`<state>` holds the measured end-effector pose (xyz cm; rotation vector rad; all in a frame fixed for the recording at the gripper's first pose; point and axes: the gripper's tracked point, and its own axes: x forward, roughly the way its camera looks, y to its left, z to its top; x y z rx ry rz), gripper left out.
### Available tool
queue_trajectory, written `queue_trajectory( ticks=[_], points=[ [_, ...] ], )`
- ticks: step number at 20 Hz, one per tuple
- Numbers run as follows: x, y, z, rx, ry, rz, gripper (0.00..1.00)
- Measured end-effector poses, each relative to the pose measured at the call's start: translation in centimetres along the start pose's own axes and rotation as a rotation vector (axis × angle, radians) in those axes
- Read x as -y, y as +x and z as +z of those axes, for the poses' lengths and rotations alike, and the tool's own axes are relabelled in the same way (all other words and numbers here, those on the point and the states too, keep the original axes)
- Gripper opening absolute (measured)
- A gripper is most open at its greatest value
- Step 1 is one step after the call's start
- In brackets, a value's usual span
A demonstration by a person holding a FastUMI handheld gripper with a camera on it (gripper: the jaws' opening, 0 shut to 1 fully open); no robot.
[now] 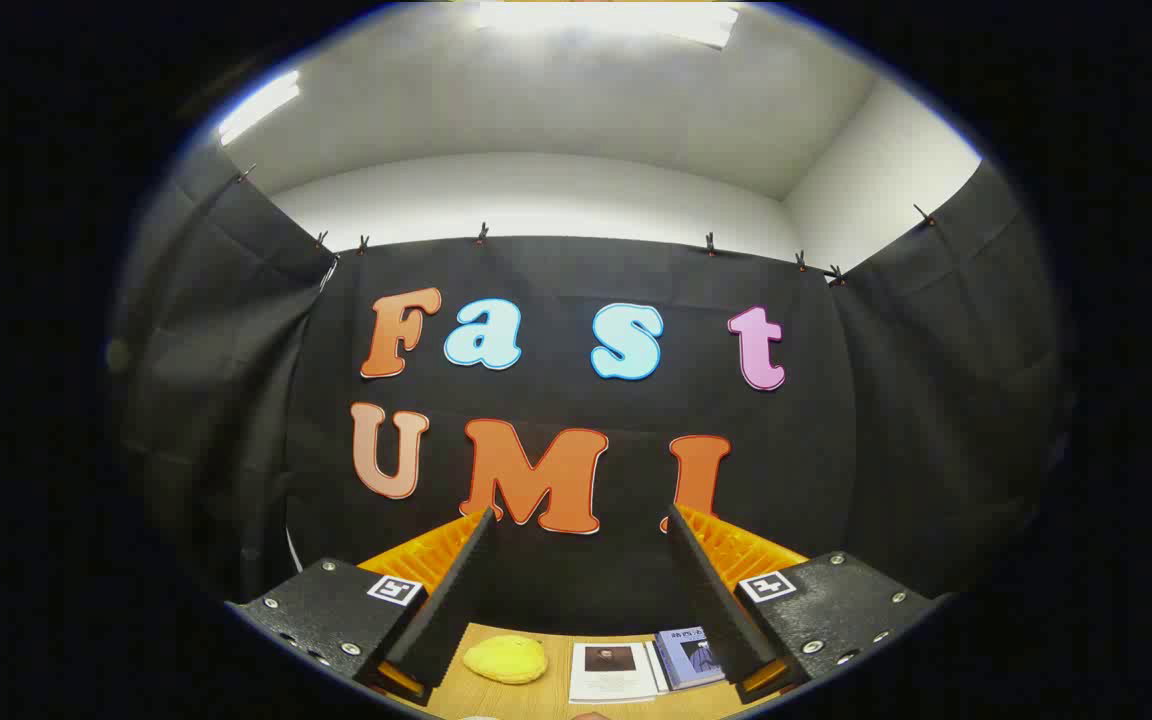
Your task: Open the storage box then place both shoes into the box .Put the left shoe in first, then the right shoe, with the right side of both shoes facing outward in a uniform manner.
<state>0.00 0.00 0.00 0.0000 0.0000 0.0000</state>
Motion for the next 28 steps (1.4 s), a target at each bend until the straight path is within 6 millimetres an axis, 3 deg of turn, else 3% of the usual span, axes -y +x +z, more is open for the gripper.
queue_trajectory(
  ticks=[5,14,17,22,28],
  points=[
    [-1.6,0.3,-0.2,-0.005,0.003,0.026,0.99],
    [-2.2,0.4,-0.7,-0.015,-0.001,0.020,0.99],
    [-2.8,0.4,-1.6,-0.036,0.007,0.032,0.99],
    [-4.9,0.7,-6.5,-0.203,0.097,0.076,0.99],
    [-10.7,-0.8,-14.9,-0.493,0.290,0.217,0.99]
  ],
)
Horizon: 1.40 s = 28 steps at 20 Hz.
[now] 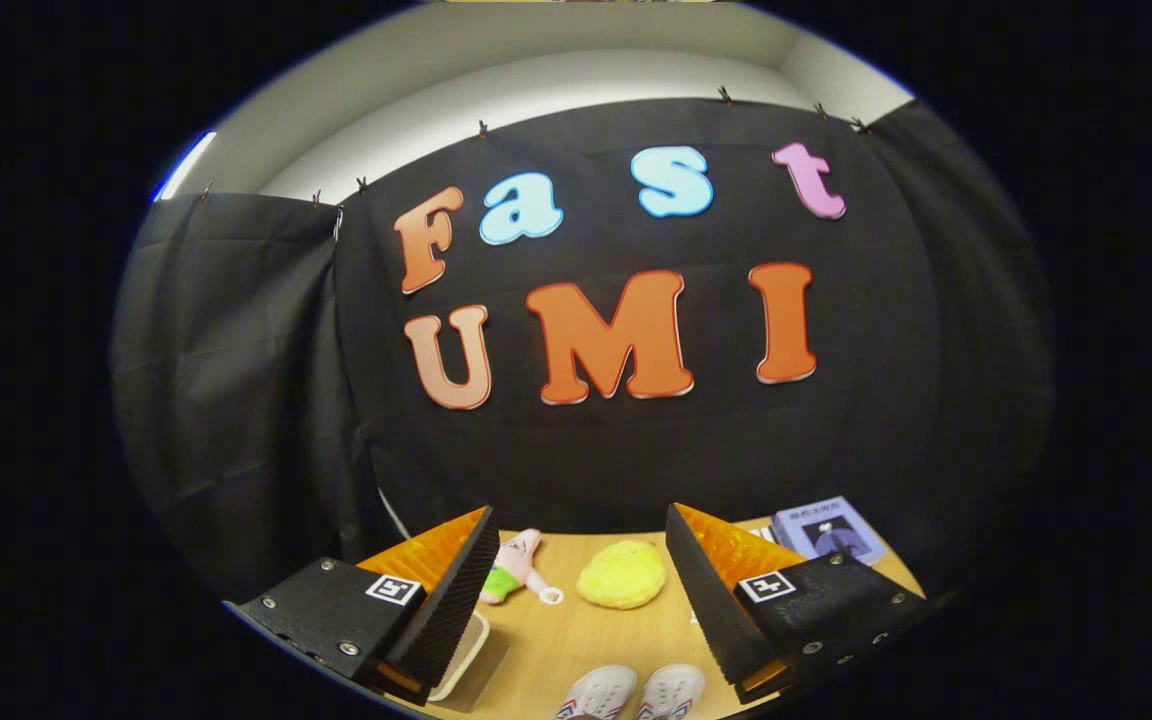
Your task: Open the storage box then place both shoes into the box .Put the left shoe in first, then the right shoe, with the right side of both shoes facing outward in a uniform manner.
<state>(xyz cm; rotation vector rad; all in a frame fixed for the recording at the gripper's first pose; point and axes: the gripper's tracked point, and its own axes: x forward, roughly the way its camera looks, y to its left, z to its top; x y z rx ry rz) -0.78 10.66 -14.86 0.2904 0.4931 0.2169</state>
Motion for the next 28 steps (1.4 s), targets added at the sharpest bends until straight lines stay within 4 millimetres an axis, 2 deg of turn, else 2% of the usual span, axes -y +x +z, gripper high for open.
queue_trajectory(
  ticks=[6,9,13,16,20,26,28],
  points=[
    [-4.0,2.3,-11.4,-0.357,0.220,0.111,0.99],
    [-7.1,2.4,-15.2,-0.482,0.315,0.184,0.99],
    [-9.6,3.1,-20.5,-0.630,0.340,0.242,0.99],
    [-11.7,4.0,-23.6,-0.710,0.401,0.274,0.99],
    [-13.1,4.6,-27.3,-0.775,0.419,0.301,0.98],
    [-14.2,5.4,-31.3,-0.867,0.444,0.321,0.98],
    [-14.7,5.2,-31.7,-0.896,0.500,0.340,0.98]
  ],
)
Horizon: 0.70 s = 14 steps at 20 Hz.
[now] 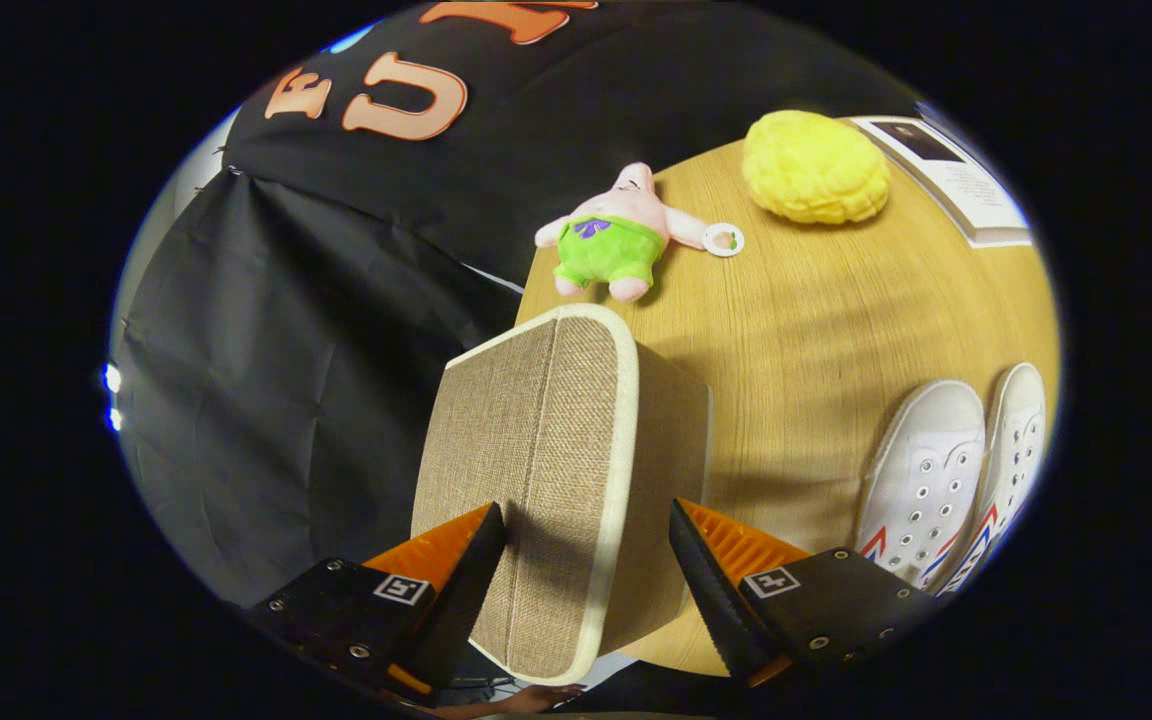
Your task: Open the storage box then place both shoes into the box .Put the left shoe in first, then the right shoe, with the right side of both shoes facing outward in a uniform manner.
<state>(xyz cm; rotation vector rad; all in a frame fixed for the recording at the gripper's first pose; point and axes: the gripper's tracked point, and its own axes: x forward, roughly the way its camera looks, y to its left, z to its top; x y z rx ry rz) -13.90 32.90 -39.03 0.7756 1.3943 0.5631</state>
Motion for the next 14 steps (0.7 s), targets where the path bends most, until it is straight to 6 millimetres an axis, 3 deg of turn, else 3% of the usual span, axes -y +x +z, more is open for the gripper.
queue_trajectory(
  ticks=[2,4,5,6,7,8,9,11,14],
  points=[
    [-1.1,-0.1,-0.3,-0.017,0.028,0.050,0.97],
    [-1.8,-0.9,0.5,0.010,0.013,0.063,0.88],
    [-1.6,-1.6,0.6,0.021,0.005,0.044,0.72],
    [-1.5,-2.1,1.0,0.032,-0.002,0.034,0.65],
    [-1.9,-2.6,1.4,0.045,-0.002,0.039,0.47],
    [-2.6,-3.2,1.9,0.056,0.007,0.061,0.41],
    [-3.2,-3.8,2.3,0.070,0.019,0.077,0.29],
    [-3.8,-4.3,3.1,0.090,0.013,0.087,0.13],
    [-5.6,-4.6,3.6,0.091,0.037,0.136,0.04]
  ],
)
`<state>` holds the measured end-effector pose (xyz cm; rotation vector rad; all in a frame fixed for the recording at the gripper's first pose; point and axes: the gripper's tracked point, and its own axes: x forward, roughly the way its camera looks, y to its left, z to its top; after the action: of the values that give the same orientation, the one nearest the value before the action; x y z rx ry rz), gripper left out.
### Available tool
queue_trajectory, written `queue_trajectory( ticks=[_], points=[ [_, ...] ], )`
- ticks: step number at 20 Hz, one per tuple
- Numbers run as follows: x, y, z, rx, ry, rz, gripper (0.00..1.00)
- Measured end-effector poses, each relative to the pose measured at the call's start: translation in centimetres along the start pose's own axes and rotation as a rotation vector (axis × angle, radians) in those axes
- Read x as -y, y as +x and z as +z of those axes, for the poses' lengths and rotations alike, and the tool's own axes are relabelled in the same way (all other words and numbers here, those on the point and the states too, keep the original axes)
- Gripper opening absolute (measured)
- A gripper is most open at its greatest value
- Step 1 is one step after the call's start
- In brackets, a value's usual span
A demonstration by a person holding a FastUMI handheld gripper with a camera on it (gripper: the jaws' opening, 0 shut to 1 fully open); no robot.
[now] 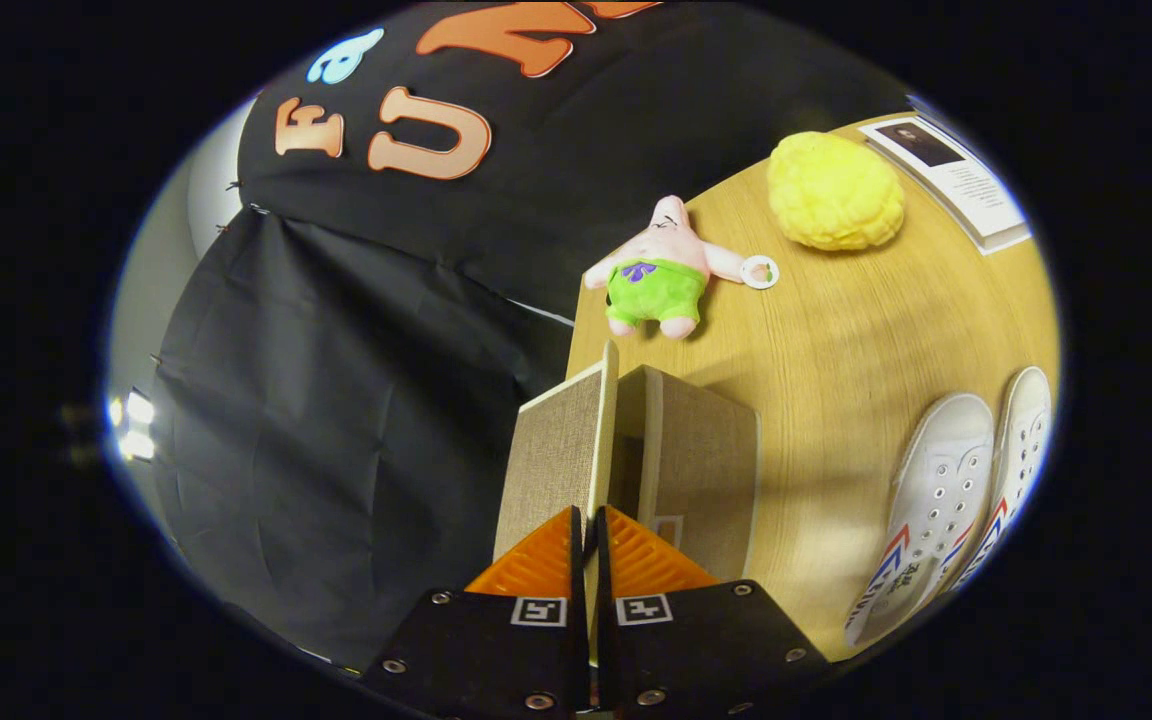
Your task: Open the storage box then place both shoes into the box .Put the left shoe in first, then the right shoe, with the right side of both shoes facing outward in a uniform manner.
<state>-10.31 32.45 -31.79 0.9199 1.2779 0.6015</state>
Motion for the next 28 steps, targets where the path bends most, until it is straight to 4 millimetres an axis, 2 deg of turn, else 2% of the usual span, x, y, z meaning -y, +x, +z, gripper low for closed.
queue_trajectory(
  ticks=[3,9,15,18,20,21,22,23,25,27,28],
  points=[
    [-2.8,-0.2,0.5,0.008,-0.024,0.045,0.02],
    [-11.5,0.1,1.3,0.022,-0.087,0.163,0.03],
    [-18.0,3.9,-1.3,-0.006,-0.116,0.226,0.05],
    [-20.3,6.3,-2.9,-0.011,-0.121,0.248,0.06],
    [-20.6,9.2,-5.0,-0.064,-0.140,0.220,0.22],
    [-20.5,9.9,-6.0,-0.083,-0.135,0.218,0.44],
    [-20.4,10.4,-6.6,-0.092,-0.118,0.218,0.53],
    [-20.4,10.7,-6.7,-0.090,-0.105,0.224,0.72],
    [-19.7,11.0,-6.5,-0.079,-0.102,0.199,0.87],
    [-17.6,10.4,-5.2,-0.036,-0.116,0.142,0.92],
    [-15.9,9.8,-4.3,-0.009,-0.132,0.099,0.94]
  ],
)
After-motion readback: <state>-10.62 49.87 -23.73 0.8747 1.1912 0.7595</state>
